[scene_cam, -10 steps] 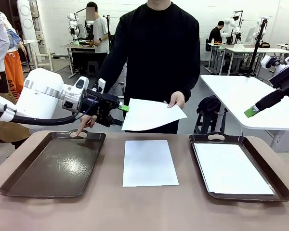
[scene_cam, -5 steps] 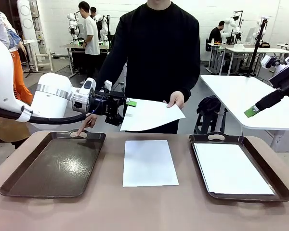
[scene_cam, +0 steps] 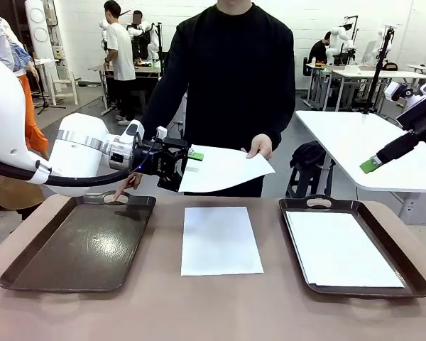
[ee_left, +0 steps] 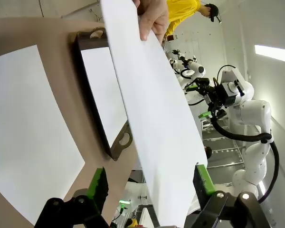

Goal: Sort the A4 documents.
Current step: Receive the A4 Paper.

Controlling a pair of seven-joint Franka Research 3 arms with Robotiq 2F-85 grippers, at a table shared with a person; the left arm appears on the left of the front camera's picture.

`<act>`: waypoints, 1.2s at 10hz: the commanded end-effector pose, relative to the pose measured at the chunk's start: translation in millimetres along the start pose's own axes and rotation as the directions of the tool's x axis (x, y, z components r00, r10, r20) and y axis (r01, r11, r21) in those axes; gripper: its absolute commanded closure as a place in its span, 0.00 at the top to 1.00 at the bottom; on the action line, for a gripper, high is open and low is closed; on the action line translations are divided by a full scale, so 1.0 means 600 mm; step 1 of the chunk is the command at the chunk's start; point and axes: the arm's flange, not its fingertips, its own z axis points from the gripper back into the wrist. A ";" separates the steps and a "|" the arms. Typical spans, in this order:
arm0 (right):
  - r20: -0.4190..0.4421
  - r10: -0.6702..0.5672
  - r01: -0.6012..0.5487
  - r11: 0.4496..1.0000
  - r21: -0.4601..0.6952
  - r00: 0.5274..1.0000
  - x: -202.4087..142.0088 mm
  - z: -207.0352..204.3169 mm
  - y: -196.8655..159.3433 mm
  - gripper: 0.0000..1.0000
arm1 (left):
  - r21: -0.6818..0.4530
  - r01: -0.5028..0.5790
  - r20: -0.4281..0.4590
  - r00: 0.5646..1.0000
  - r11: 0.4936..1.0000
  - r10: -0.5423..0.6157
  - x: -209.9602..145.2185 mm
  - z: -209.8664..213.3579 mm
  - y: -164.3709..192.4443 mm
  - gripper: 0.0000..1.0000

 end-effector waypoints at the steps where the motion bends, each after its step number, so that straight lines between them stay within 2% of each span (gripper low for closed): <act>1: 0.004 -0.001 0.001 1.000 -0.004 1.000 0.001 -0.001 0.000 1.00 | -0.056 -0.028 0.019 0.999 0.998 0.030 -0.001 -0.002 -0.001 0.73; 2: 0.004 -0.001 0.001 1.000 -0.004 1.000 0.001 -0.001 0.000 1.00 | -0.075 -0.035 0.027 0.999 0.997 0.038 -0.001 -0.003 -0.001 0.60; 3: 0.004 -0.001 0.001 1.000 -0.004 1.000 0.001 -0.001 0.000 1.00 | -0.083 -0.038 0.029 0.999 0.996 0.040 -0.001 -0.002 0.001 0.53; 4: 0.004 -0.001 0.001 1.000 -0.004 1.000 0.001 -0.001 0.000 1.00 | -0.092 -0.035 0.031 0.999 0.995 0.038 -0.002 -0.003 0.001 0.40; 5: 0.004 -0.001 0.001 1.000 -0.004 1.000 0.001 -0.001 0.000 1.00 | -0.096 -0.034 0.033 0.999 0.995 0.037 -0.002 -0.002 0.002 0.33; 6: 0.004 -0.001 0.001 1.000 -0.004 1.000 0.001 -0.001 0.000 1.00 | -0.097 -0.031 0.036 0.999 0.995 0.035 -0.002 -0.002 0.002 0.20; 7: 0.004 -0.001 0.001 1.000 -0.004 1.000 0.001 -0.001 0.000 1.00 | -0.105 -0.031 0.036 0.999 0.994 0.035 -0.003 -0.002 0.002 0.14; 8: 0.004 -0.001 0.001 1.000 -0.004 1.000 0.001 -0.001 0.000 1.00 | -0.103 -0.029 0.036 0.999 0.994 0.033 -0.004 -0.001 0.002 0.00; 12: 0.004 -0.001 0.001 1.000 -0.004 1.000 0.001 -0.001 0.000 1.00 | -0.107 -0.028 0.040 0.999 0.994 0.032 -0.005 0.000 0.002 0.00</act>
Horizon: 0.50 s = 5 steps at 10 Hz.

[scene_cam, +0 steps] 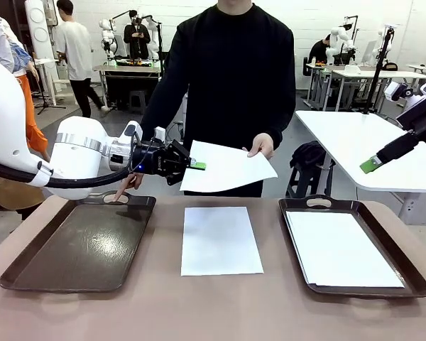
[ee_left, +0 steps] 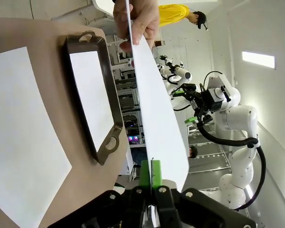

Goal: Sort the A4 documents.
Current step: Receive the A4 Paper.

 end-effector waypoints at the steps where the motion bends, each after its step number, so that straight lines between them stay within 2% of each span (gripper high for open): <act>1: 0.004 -0.001 0.001 1.000 -0.004 1.000 0.001 -0.001 0.000 1.00 | -0.037 0.000 0.012 1.000 0.999 0.000 -0.003 0.000 0.003 0.00; 2: 0.004 -0.001 0.001 1.000 -0.004 1.000 0.001 -0.001 0.000 1.00 | -0.036 0.000 0.012 1.000 0.999 0.000 -0.004 -0.001 0.004 0.00; 3: 0.004 -0.001 0.001 1.000 -0.004 1.000 0.001 -0.001 0.000 1.00 | -0.026 0.035 -0.040 0.999 0.999 -0.036 -0.004 -0.002 0.002 0.00; 4: 0.004 -0.001 0.001 1.000 -0.004 1.000 0.001 -0.001 0.000 1.00 | 0.243 0.283 -0.256 0.941 0.928 -0.220 -0.018 0.016 0.008 0.00; 5: 0.004 -0.001 0.001 1.000 -0.004 1.000 0.001 -0.001 0.000 1.00 | -0.005 0.005 -0.009 1.000 1.000 -0.005 -0.002 -0.001 0.000 0.00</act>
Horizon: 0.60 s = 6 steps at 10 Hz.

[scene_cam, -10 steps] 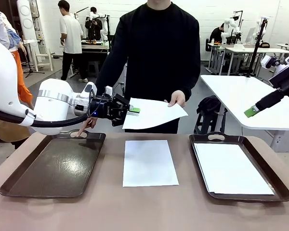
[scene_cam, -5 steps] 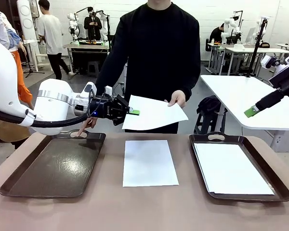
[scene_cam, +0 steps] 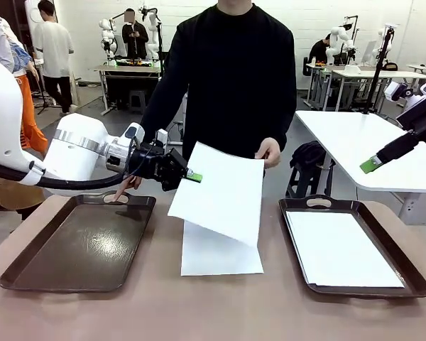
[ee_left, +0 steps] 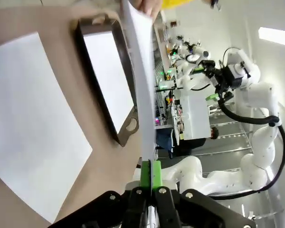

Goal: Sort the A4 documents.
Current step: Receive the A4 Paper, then place the A4 Paper in the designated Handle tray.

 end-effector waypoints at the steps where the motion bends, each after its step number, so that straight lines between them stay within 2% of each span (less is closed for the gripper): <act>1: 0.004 -0.001 0.001 1.000 -0.004 1.000 0.001 -0.001 0.000 1.00 | -0.107 -0.066 0.096 0.992 0.992 0.076 0.011 -0.004 -0.007 0.00; 6: 0.004 -0.001 0.001 1.000 -0.004 1.000 0.001 -0.001 0.000 1.00 | -0.107 -0.066 0.096 0.992 0.992 0.076 0.011 -0.004 -0.007 0.00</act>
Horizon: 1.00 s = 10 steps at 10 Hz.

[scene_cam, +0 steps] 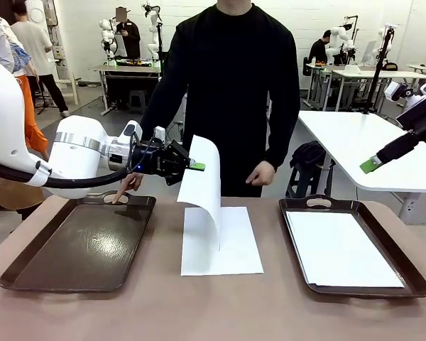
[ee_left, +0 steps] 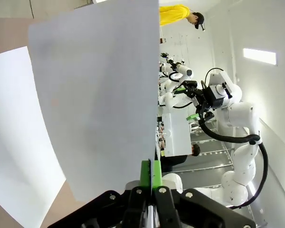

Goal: Sort the A4 documents.
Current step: Place the A4 Paper in the designated Handle tray.

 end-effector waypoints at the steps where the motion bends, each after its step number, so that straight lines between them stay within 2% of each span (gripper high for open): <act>1: 0.004 0.000 0.000 1.000 -0.004 1.000 0.001 -0.001 0.000 1.00 | -0.013 -0.011 0.007 1.000 1.000 0.012 -0.001 -0.004 0.000 0.00; 8: 0.004 0.000 0.000 1.000 -0.004 1.000 0.001 -0.001 0.000 1.00 | 0.000 -0.001 0.000 1.000 1.000 0.001 -0.001 0.000 0.001 0.01; 9: 0.004 0.000 0.000 1.000 -0.004 1.000 0.001 -0.001 0.000 1.00 | -0.061 0.061 0.047 0.997 0.996 -0.059 -0.025 0.028 -0.038 0.01; 10: 0.004 0.000 0.000 1.000 -0.004 1.000 0.001 -0.001 0.000 1.00 | -0.066 0.127 0.081 0.989 0.990 -0.122 -0.058 0.056 -0.078 0.01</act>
